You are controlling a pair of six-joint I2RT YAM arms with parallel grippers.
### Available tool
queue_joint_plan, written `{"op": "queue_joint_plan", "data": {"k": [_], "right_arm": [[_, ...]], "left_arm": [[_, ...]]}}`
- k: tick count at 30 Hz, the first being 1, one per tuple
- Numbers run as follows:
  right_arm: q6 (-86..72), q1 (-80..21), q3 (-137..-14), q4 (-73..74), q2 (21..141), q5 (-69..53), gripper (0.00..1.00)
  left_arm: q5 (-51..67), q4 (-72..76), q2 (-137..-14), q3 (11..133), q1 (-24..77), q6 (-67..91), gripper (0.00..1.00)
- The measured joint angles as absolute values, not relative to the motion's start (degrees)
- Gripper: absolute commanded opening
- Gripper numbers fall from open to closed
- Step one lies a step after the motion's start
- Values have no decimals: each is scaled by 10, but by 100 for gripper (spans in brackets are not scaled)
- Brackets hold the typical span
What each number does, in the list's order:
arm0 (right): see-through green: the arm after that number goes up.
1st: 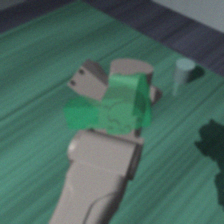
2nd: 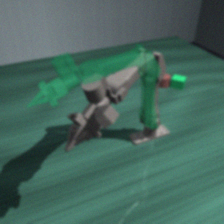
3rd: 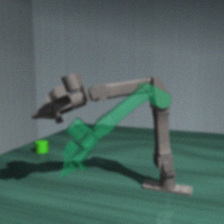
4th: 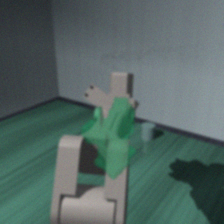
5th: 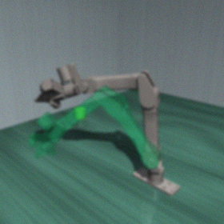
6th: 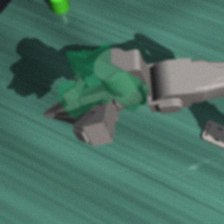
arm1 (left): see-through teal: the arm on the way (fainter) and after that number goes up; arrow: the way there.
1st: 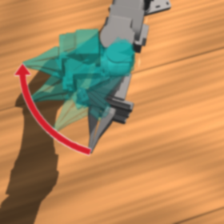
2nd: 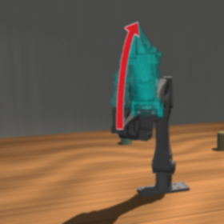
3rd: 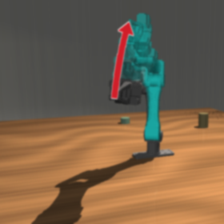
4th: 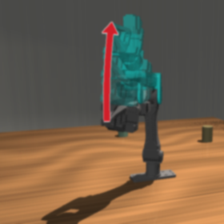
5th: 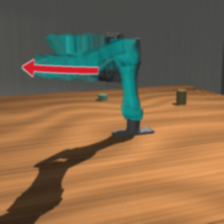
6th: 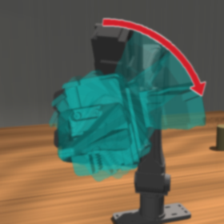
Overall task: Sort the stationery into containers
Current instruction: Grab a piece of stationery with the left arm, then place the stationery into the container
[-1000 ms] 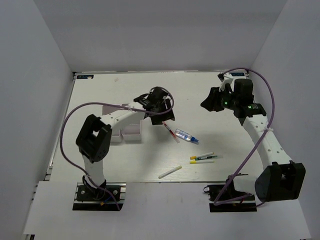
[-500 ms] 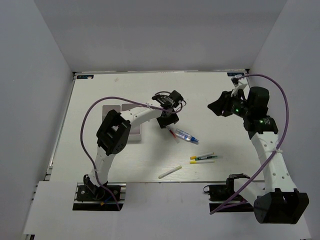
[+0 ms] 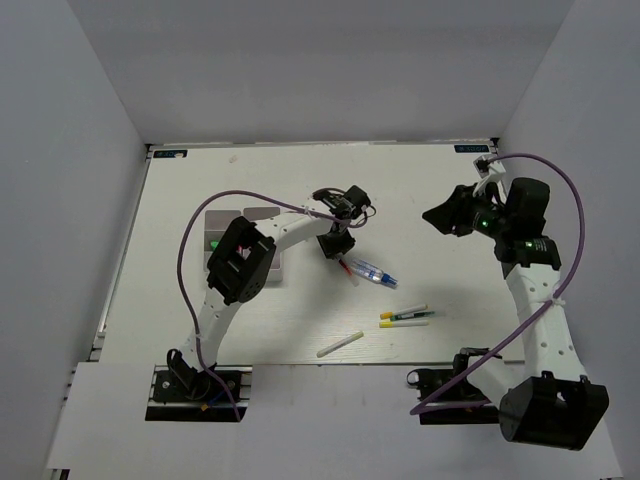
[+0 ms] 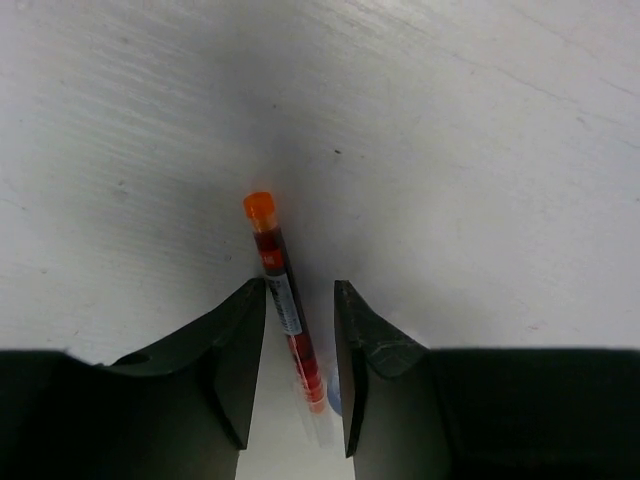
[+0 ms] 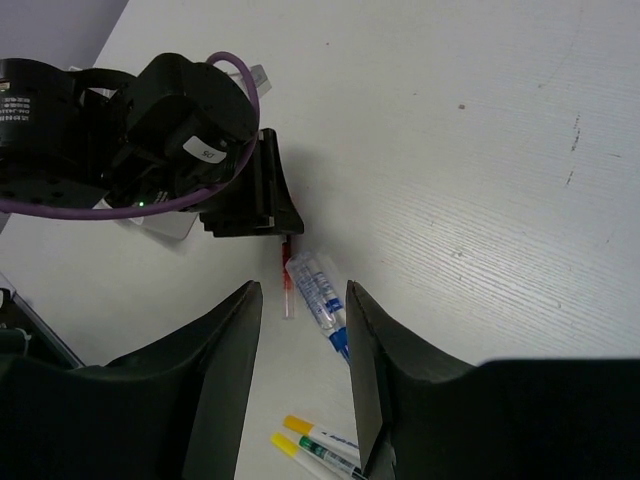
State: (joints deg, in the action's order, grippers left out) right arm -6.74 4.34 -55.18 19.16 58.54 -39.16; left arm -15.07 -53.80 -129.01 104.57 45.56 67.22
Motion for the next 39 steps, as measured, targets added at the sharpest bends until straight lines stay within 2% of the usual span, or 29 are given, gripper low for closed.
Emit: {"op": "queue_joint_plan", "data": {"k": [3, 5, 8, 13, 14, 17, 25, 27, 32, 33, 35, 37, 39], "right_arm": [[-71, 54, -547, 191, 585, -405, 46], [-72, 61, -545, 191, 585, -413, 46], [-72, 69, -544, 191, 584, -424, 46], [-74, 86, -544, 191, 584, -447, 46], [-75, 89, -544, 191, 584, -451, 46], [-78, 97, -544, 191, 584, -468, 46], [-69, 115, -507, 172, 585, -555, 43], [-56, 118, -498, 168, 587, -590, 33], [-23, 120, -497, 161, 601, -662, 26], [-16, 120, -497, 161, 602, -672, 21], [6, 120, -496, 161, 605, -695, 17], [30, 120, -495, 164, 605, -720, 13], [51, 120, -493, 167, 606, -736, 13]], "left_arm": [[-153, -540, -1294, 1051, 456, 668, 38], [-152, -545, -1299, 1057, 456, 664, 38], [-150, -551, -1305, 1068, 456, 657, 24], [-144, -561, -1307, 1073, 456, 635, 13], [-144, -564, -1307, 1073, 456, 632, 8], [-141, -573, -1307, 1073, 456, 616, 0], [-144, -553, -1258, 1002, 458, 554, 0], [-150, -532, -1221, 967, 461, 524, 0], [-158, -397, -1056, 851, 473, 424, 0], [-160, -366, -1015, 825, 476, 406, 0], [-171, -300, -942, 779, 479, 378, 0], [-203, -241, -876, 734, 484, 356, 0], [-255, -201, -831, 700, 485, 343, 0]]}}
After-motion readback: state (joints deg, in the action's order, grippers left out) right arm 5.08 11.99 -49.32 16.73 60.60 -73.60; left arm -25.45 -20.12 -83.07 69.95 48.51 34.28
